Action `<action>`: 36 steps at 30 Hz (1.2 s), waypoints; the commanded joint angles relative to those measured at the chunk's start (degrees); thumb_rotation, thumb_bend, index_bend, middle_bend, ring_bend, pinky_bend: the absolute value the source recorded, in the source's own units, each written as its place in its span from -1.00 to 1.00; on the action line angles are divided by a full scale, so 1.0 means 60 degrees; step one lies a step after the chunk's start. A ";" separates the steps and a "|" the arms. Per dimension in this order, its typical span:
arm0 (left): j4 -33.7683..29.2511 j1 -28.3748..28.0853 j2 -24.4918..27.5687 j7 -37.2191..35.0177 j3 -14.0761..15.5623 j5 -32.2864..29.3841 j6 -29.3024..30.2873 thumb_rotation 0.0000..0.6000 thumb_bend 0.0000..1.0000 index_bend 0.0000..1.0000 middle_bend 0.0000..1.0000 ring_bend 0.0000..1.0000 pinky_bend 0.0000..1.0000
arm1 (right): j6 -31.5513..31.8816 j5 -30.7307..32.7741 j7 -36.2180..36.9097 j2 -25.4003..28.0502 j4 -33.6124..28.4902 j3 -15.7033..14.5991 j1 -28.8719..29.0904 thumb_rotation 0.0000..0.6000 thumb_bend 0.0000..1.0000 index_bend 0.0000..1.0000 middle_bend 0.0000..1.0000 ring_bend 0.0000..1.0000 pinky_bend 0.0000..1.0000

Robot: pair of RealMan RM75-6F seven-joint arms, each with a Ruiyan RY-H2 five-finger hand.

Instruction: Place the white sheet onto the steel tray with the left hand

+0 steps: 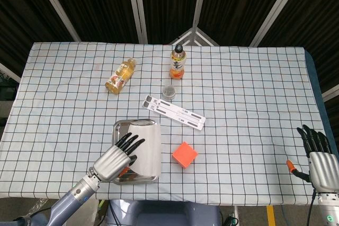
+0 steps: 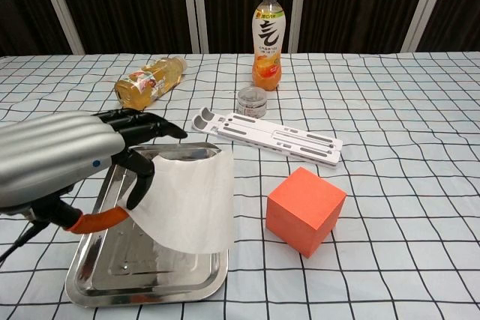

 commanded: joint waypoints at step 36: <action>-0.0903 -0.1005 0.1742 0.1966 -0.0065 -0.3084 -0.2213 1.00 -0.07 -1.00 -1.00 -1.00 -1.00 | -0.0001 -0.0027 -0.0040 -0.0010 -0.0004 -0.0011 0.0006 1.00 -0.35 -1.00 -1.00 -1.00 -1.00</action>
